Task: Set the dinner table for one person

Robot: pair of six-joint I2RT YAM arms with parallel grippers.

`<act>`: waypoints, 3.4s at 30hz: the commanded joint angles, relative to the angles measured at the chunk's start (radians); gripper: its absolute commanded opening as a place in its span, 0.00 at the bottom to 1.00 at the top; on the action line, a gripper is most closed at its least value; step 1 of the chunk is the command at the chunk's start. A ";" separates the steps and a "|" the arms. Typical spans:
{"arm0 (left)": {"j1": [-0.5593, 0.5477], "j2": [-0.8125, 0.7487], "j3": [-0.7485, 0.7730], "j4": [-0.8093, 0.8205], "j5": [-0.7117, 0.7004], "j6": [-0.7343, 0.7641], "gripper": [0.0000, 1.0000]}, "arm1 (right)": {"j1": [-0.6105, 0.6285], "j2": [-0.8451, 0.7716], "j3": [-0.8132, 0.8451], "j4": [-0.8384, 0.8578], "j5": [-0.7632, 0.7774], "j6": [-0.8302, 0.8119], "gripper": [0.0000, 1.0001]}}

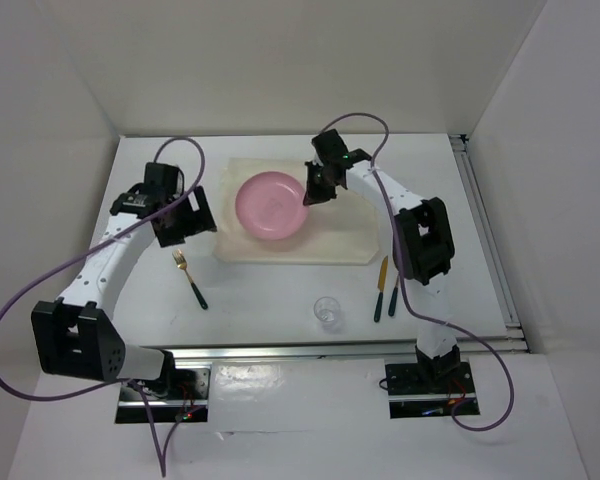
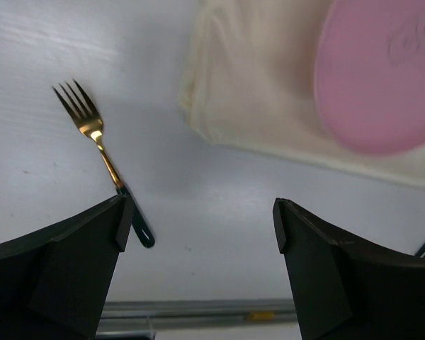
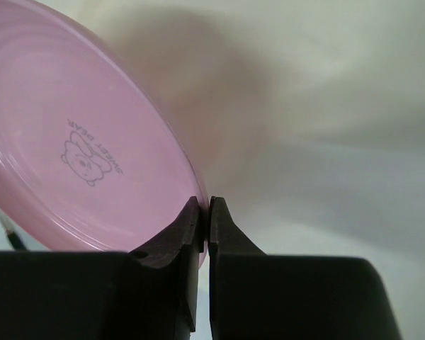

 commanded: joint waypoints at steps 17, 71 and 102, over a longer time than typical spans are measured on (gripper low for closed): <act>-0.072 -0.032 -0.161 -0.128 0.079 -0.102 1.00 | -0.119 0.237 0.234 -0.104 -0.009 0.113 0.00; 0.131 0.040 -0.410 0.108 0.045 -0.260 0.83 | -0.108 -0.116 -0.030 -0.073 0.110 0.132 0.78; -0.173 0.566 0.496 -0.145 -0.038 0.131 0.00 | -0.234 -0.447 -0.315 -0.168 0.164 0.120 0.76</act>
